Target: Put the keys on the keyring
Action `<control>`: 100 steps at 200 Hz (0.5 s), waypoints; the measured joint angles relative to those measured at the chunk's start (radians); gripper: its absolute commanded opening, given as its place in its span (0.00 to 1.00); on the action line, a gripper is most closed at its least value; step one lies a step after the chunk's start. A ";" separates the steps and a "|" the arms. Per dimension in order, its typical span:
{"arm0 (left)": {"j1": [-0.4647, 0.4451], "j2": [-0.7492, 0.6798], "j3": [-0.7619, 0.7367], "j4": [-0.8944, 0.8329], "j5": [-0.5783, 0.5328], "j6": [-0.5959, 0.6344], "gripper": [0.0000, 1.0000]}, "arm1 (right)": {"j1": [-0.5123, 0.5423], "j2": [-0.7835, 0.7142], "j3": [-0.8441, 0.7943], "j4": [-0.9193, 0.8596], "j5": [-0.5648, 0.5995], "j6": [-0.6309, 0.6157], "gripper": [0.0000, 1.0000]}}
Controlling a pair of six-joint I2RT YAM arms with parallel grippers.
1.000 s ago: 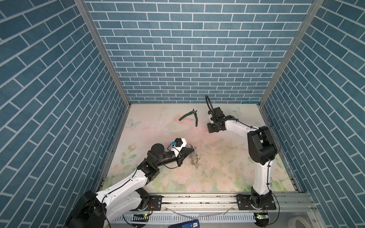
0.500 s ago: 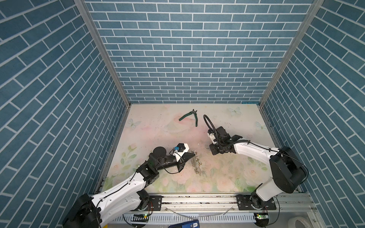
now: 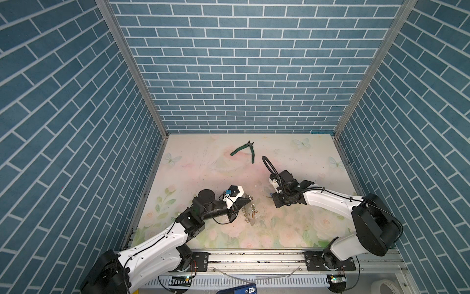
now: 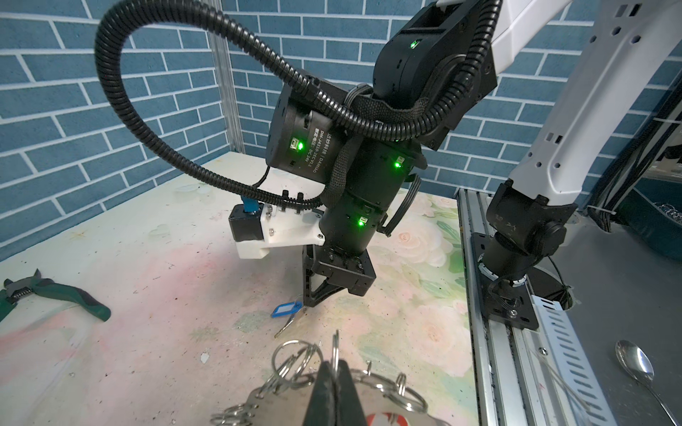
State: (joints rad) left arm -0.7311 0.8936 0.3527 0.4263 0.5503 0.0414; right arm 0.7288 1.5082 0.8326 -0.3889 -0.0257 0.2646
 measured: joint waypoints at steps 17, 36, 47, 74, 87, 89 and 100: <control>0.000 0.000 0.000 0.000 0.000 0.002 0.00 | 0.001 0.004 -0.003 -0.008 -0.001 0.002 0.02; 0.000 0.000 0.000 0.000 0.000 0.004 0.00 | 0.001 0.010 -0.003 -0.022 -0.002 0.002 0.07; 0.000 0.000 0.000 0.000 0.000 0.004 0.00 | 0.001 0.010 -0.003 -0.028 -0.005 0.002 0.10; 0.000 0.000 0.000 0.000 0.000 0.004 0.00 | 0.001 0.005 -0.003 -0.046 -0.009 0.011 0.20; 0.000 0.000 0.000 0.000 0.000 0.004 0.00 | 0.001 -0.005 -0.003 -0.054 -0.009 0.013 0.21; 0.000 0.000 0.000 0.000 0.000 0.004 0.00 | 0.001 -0.007 -0.003 -0.055 -0.009 0.014 0.21; 0.000 0.000 0.000 0.000 0.000 0.004 0.00 | 0.001 -0.019 -0.003 -0.060 -0.009 0.016 0.21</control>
State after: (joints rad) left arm -0.7311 0.8936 0.3527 0.4267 0.5499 0.0456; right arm 0.7296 1.4887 0.8291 -0.4492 -0.0345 0.2802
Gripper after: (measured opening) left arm 0.051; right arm 0.206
